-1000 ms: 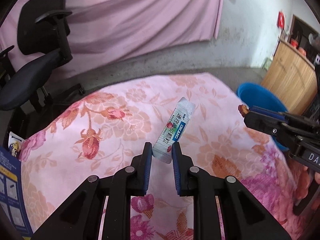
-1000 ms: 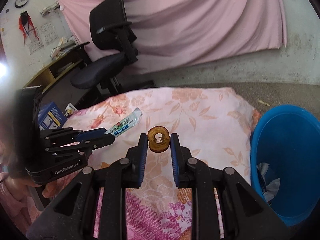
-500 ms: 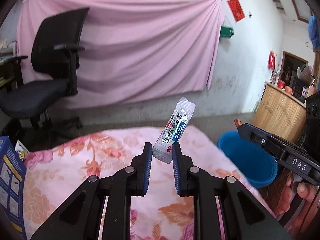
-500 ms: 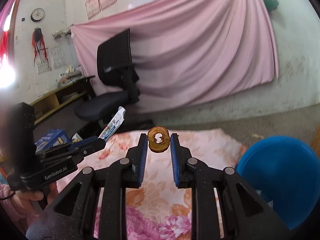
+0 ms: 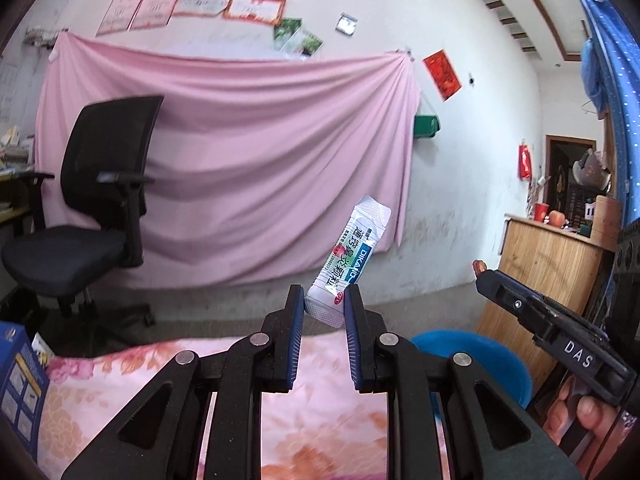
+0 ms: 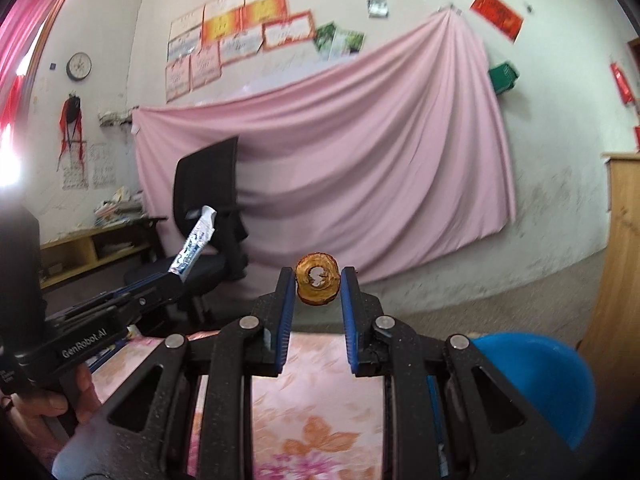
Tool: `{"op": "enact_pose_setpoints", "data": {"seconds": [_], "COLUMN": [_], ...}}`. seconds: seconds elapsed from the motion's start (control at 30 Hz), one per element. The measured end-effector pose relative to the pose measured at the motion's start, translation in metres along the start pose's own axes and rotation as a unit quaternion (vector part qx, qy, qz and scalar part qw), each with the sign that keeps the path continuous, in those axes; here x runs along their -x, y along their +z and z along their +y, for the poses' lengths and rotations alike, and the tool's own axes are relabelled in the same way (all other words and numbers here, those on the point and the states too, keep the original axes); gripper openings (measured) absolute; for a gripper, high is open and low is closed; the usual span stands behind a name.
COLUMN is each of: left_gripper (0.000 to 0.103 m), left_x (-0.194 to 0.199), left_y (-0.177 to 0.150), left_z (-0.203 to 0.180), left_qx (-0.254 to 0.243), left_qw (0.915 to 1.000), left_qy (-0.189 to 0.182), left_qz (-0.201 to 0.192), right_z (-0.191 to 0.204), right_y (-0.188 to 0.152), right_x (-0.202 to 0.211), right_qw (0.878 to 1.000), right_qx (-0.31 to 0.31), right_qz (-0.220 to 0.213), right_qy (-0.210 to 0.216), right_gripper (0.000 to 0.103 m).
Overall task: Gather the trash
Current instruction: 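Lift and carry the toothpaste tube and brown item over the blue basin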
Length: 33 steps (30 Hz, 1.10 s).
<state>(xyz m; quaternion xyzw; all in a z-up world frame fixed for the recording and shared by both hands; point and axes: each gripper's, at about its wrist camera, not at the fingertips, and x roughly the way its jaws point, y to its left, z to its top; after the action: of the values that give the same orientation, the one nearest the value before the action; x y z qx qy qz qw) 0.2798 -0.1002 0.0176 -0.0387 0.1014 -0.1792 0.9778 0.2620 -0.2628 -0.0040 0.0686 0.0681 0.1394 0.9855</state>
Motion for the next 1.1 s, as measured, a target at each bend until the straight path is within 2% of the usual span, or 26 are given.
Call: {"op": "enact_pose_setpoints", "data": {"seconds": [0.13,0.3,0.5,0.6,0.73,0.93,1.1], "left_gripper": [0.016,0.016,0.016,0.016,0.016,0.016,0.016], "left_x": [-0.002,-0.005,-0.018,-0.033,-0.051,-0.078,-0.095], "left_y": [0.011,0.017,0.015,0.012,0.005,-0.005,-0.014], "left_z": [-0.020,-0.053,-0.087,-0.101,-0.121,-0.141,-0.150], "left_qx": [0.006,-0.014,-0.036,-0.042,-0.047,-0.043,-0.044], "left_qw": [0.9995,0.9977,0.9949,0.9943,0.9928,0.9859,0.9816], "left_qy": [-0.020,-0.046,-0.079,-0.093,-0.110,-0.142,-0.147], "left_qz": [-0.024,-0.048,-0.051,-0.033,0.010,0.079,0.114], "right_z": [-0.013,-0.035,-0.063,-0.078,-0.095,-0.118,-0.134], "right_y": [0.006,0.008,0.010,0.009,0.006,-0.005,-0.018], "right_x": [0.020,0.041,0.059,0.063,0.063,0.047,0.035], "right_qw": [0.999,0.995,0.991,0.991,0.990,0.988,0.985], "right_qx": [0.013,0.011,-0.001,-0.011,-0.023,-0.052,-0.066], "right_qz": [-0.039,-0.074,-0.077,-0.064,-0.040,0.021,0.066], "right_qy": [-0.036,-0.073,-0.107,-0.117,-0.135,-0.141,-0.146], "right_gripper": [0.050,0.050,0.050,0.050,0.050,0.050,0.050]}}
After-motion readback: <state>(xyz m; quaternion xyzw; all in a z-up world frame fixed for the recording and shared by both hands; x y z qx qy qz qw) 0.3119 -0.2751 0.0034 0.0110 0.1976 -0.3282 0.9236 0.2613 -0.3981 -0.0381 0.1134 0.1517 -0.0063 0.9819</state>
